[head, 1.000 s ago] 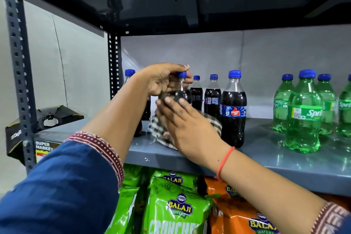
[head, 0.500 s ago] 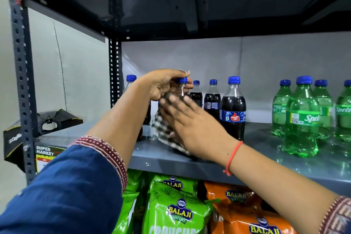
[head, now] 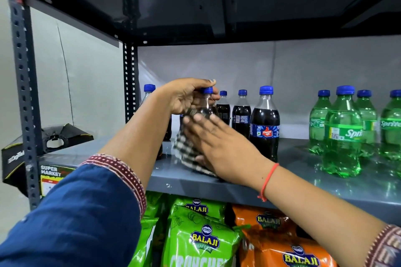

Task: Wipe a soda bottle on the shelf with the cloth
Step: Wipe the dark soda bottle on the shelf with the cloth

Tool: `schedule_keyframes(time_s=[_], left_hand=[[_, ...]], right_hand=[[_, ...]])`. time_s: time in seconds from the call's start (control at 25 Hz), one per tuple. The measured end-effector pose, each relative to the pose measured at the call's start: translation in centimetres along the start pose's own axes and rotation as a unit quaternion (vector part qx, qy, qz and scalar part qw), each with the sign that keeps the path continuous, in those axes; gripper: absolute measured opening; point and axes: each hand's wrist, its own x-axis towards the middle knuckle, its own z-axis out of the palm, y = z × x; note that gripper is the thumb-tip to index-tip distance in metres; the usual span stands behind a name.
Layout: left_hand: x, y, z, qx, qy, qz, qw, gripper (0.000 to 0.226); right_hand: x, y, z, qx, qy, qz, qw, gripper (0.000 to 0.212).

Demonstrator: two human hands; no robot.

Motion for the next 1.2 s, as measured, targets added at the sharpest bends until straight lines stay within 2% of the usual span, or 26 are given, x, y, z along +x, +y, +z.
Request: schedule_keyframes(time_s=[0.08, 0.2, 0.32, 0.44, 0.6, 0.72, 0.84, 0.92, 1.0, 1.12, 1.2], left_hand=[[0.0, 0.0, 0.1, 0.002, -0.003, 0.0, 1.0, 0.023], [0.0, 0.0, 0.1, -0.003, -0.005, -0.01, 1.0, 0.023], [-0.1, 0.0, 0.2, 0.003, 0.0, 0.001, 1.0, 0.026], [-0.3, 0.1, 0.3, -0.002, -0.005, -0.011, 1.0, 0.023], [-0.4, 0.1, 0.2, 0.012, -0.002, 0.002, 1.0, 0.027], [-0.4, 0.1, 0.3, 0.007, -0.005, -0.015, 1.0, 0.023], [-0.3, 0.1, 0.3, 0.012, 0.001, 0.007, 1.0, 0.025], [-0.3, 0.1, 0.4, 0.002, 0.0, 0.001, 1.0, 0.025], [-0.4, 0.0, 0.4, 0.002, -0.002, -0.004, 1.0, 0.025], [-0.5, 0.0, 0.3, 0.005, -0.003, 0.008, 1.0, 0.027], [-0.6, 0.0, 0.3, -0.003, 0.0, 0.007, 1.0, 0.028]], right_hand=[[0.0, 0.4, -0.1, -0.003, -0.004, -0.014, 1.0, 0.058], [0.1, 0.6, -0.1, 0.001, 0.003, 0.024, 1.0, 0.058], [-0.1, 0.6, 0.2, -0.007, 0.007, -0.031, 0.999, 0.056], [0.2, 0.8, 0.0, 0.008, 0.012, 0.016, 1.0, 0.057], [-0.2, 0.7, 0.5, 0.002, 0.009, -0.054, 0.998, 0.056], [0.1, 1.6, 0.2, 0.018, 0.016, -0.003, 1.0, 0.056], [-0.6, 0.7, 0.4, 0.029, 0.0, -0.065, 0.997, 0.056], [-0.5, 1.0, 0.3, 0.028, 0.002, -0.044, 0.999, 0.056], [0.0, 1.1, 0.2, 0.038, -0.003, -0.009, 0.999, 0.059], [-0.1, 0.7, 0.4, 0.027, -0.034, -0.049, 0.998, 0.069], [-0.1, 0.8, 0.2, 0.023, -0.041, -0.017, 0.999, 0.078]])
